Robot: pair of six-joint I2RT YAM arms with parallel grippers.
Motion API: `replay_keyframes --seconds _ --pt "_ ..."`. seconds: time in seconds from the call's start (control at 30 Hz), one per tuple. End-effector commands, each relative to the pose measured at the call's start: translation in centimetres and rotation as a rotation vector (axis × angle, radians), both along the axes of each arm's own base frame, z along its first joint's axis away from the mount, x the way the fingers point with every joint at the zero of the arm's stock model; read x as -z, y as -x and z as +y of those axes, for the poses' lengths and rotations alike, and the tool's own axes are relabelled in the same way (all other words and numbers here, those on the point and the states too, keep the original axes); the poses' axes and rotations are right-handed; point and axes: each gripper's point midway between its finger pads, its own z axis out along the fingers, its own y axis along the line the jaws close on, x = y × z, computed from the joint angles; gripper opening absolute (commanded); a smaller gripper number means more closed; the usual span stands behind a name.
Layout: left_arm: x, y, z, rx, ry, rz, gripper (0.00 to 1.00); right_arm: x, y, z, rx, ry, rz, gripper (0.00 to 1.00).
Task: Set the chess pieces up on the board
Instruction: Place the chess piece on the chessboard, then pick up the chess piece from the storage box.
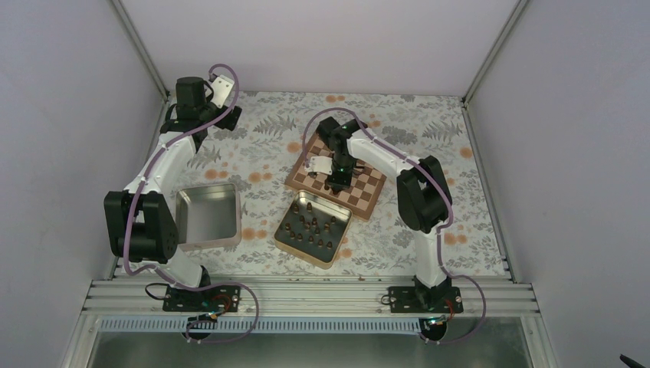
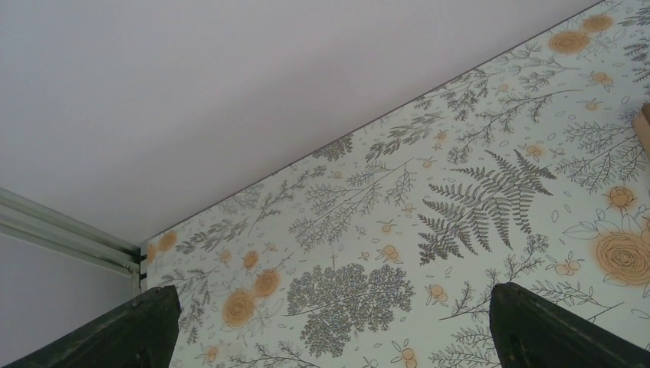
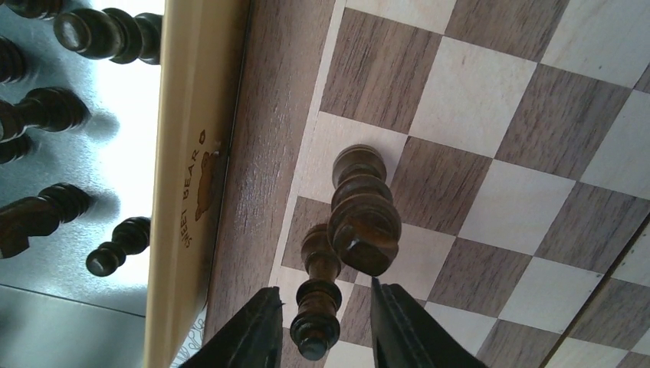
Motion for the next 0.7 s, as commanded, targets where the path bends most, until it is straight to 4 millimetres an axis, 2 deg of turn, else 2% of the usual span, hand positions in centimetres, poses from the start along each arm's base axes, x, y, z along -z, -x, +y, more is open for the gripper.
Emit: replay_keyframes --seconds 0.0,0.1,0.23,0.4,0.53,0.67 --pt "-0.4 0.1 -0.2 0.017 -0.002 -0.003 1.0 -1.1 -0.1 0.0 0.007 -0.014 -0.032 0.34" --pt "-0.6 0.1 -0.1 0.014 -0.001 -0.007 1.0 -2.4 -0.5 -0.2 0.027 -0.03 -0.066 0.4" --pt "-1.1 0.2 0.0 0.008 -0.003 -0.016 1.0 -4.5 -0.5 -1.1 0.061 -0.032 -0.118 0.41" --pt "-1.6 0.4 0.1 0.003 -0.003 -0.029 1.0 -7.3 0.7 -1.7 0.09 -0.06 -0.154 0.42" --pt "-1.9 0.4 0.1 0.004 0.002 -0.033 1.0 -7.0 3.1 -0.7 0.053 -0.062 -0.127 0.42" --pt "-1.8 0.5 0.0 0.005 0.004 -0.03 1.0 -5.4 5.7 1.3 0.002 -0.071 -0.063 0.41"
